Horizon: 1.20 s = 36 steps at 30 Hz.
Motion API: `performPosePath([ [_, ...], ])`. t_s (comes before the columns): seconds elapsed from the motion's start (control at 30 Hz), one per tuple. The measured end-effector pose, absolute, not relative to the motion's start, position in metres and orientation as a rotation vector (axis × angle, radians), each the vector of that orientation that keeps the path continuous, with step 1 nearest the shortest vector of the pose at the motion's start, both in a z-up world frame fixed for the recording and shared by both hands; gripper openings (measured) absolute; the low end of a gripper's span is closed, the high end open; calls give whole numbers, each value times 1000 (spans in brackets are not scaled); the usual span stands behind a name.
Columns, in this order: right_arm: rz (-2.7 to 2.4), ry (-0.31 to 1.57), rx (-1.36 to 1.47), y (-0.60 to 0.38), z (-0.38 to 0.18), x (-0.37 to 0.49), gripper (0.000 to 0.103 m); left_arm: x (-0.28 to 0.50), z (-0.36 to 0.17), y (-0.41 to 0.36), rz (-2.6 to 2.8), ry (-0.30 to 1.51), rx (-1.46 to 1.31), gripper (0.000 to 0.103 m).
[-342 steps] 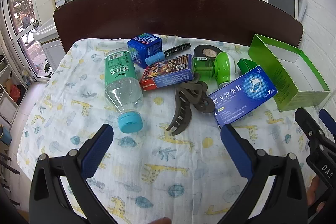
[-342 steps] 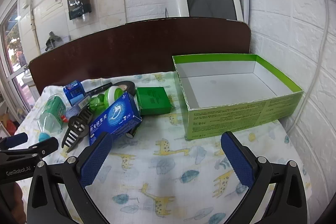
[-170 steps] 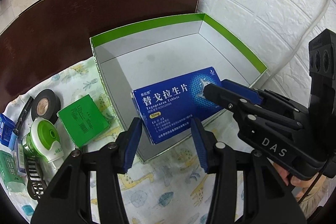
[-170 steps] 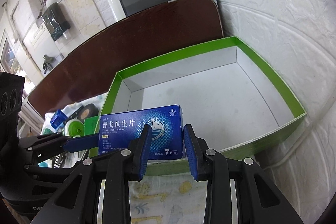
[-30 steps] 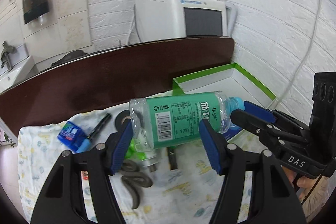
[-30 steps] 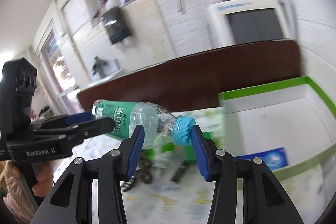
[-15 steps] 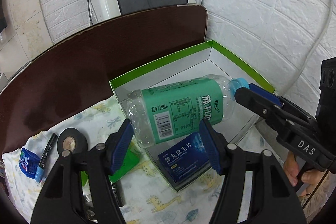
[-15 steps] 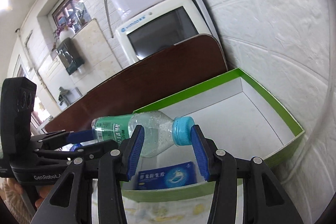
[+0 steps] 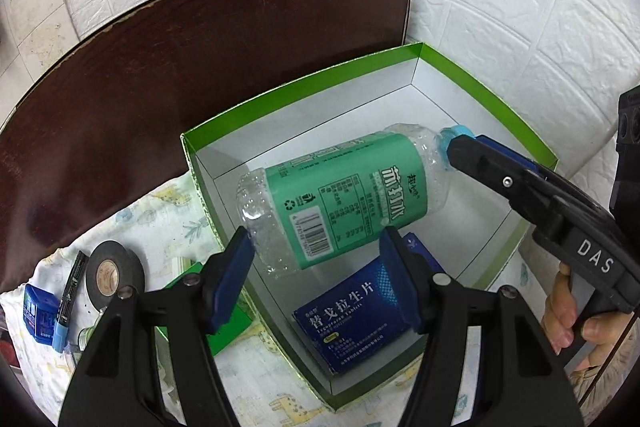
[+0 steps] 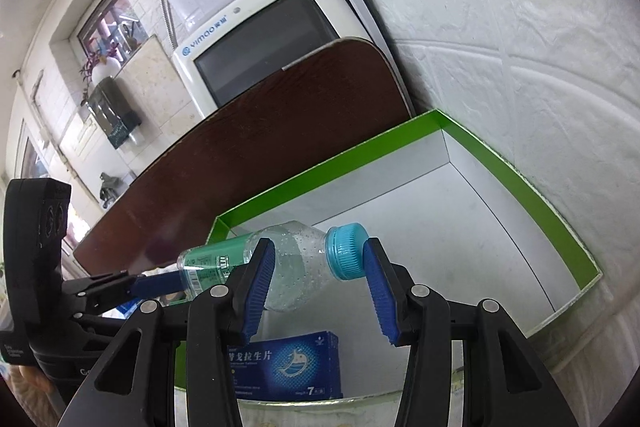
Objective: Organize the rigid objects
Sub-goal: 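Carry the water bottle into the green box and release it, then move the right tool to the red card box and grasp it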
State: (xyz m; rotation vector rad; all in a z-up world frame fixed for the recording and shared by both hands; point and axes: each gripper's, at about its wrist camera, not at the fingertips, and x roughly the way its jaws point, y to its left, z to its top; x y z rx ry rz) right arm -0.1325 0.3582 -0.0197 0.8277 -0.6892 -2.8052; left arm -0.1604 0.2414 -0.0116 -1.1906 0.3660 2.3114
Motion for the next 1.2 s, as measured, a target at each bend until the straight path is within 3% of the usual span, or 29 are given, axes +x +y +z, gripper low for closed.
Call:
performPosePath([
  [0.63,-2843,-674,835,351,-13,-126,49,-149,0,217,2334,379,-1157,65],
  [1.2,-2707,-407,818,237,27,-107,49,-126,23,63,2630,117,-1109,72],
])
